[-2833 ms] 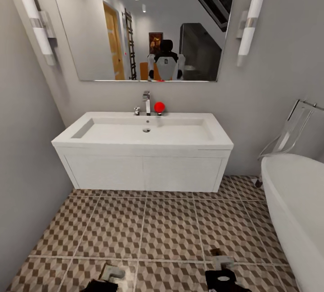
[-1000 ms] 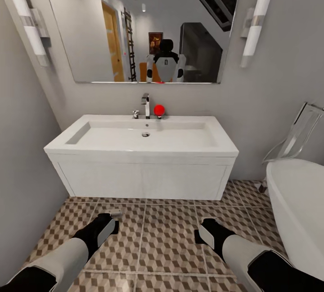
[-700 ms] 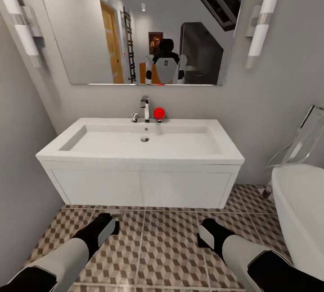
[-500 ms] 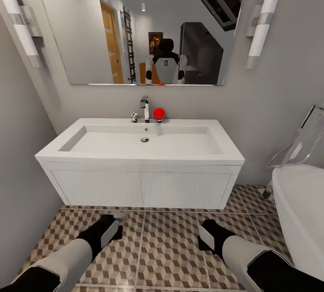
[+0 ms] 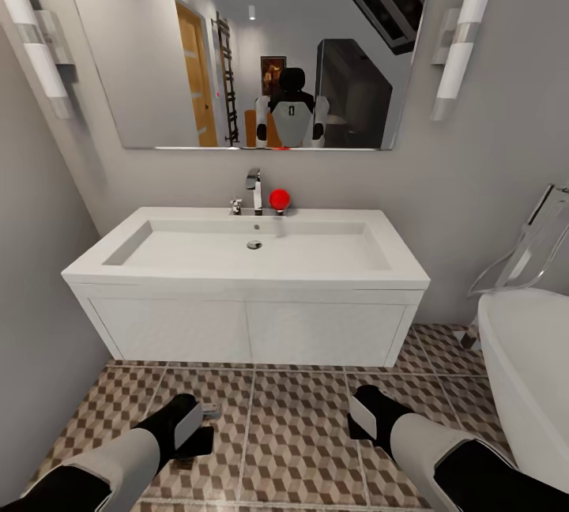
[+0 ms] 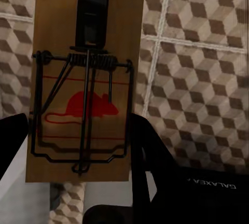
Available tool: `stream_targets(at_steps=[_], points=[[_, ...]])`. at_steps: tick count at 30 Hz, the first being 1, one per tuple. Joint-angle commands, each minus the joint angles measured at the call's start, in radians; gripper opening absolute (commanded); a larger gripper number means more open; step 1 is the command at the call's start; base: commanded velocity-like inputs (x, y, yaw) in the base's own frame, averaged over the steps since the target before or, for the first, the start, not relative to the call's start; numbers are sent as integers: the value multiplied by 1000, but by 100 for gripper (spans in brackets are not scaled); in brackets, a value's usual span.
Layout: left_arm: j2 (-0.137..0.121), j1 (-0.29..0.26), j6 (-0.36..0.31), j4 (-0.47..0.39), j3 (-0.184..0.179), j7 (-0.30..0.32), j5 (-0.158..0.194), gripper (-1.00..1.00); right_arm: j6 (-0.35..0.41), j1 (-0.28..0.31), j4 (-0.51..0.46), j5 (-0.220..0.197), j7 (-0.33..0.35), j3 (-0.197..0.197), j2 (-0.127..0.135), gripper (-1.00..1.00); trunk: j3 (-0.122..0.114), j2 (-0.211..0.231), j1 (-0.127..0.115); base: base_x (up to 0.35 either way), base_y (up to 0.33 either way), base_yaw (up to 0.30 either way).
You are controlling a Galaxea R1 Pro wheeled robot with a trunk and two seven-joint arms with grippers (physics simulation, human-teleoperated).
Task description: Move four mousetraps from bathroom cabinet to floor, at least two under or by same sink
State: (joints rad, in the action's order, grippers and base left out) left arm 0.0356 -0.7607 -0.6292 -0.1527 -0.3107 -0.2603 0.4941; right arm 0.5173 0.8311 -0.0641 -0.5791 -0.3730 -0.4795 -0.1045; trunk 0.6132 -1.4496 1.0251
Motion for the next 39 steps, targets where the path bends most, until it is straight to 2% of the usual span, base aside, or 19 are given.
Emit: stream_targets(at_steps=[1, 7, 20, 37, 39], points=[[0, 0, -4, -6, -6, -7, 11, -100, 4, 0, -2, -11, -5, -8, 0, -100, 1, 0, 0, 0, 0, 0], [0, 0, -3, -49, -7, -1, 12, -100, 2, 0, -2, -11, -4, -8, 2, -100, 1, 0, 0, 31, 0, 0], [-3, 0, -3, -49, -9, 31, 11, -100, 1, 0, -2, -11, -4, -8, 2, -100, 1, 0, 0, 269, 0, 0], [4, 0, -3, -56, -10, 32, 11, -100, 1, 0, -2, -11, -1, -8, 2, -100, 1, 0, 0, 7, 0, 0], [4, 0, -3, -56, -10, 32, 11, -100, 1, 0, -2, -11, -1, -8, 2, -100, 7, -14, 8, 0, 0, 0]])
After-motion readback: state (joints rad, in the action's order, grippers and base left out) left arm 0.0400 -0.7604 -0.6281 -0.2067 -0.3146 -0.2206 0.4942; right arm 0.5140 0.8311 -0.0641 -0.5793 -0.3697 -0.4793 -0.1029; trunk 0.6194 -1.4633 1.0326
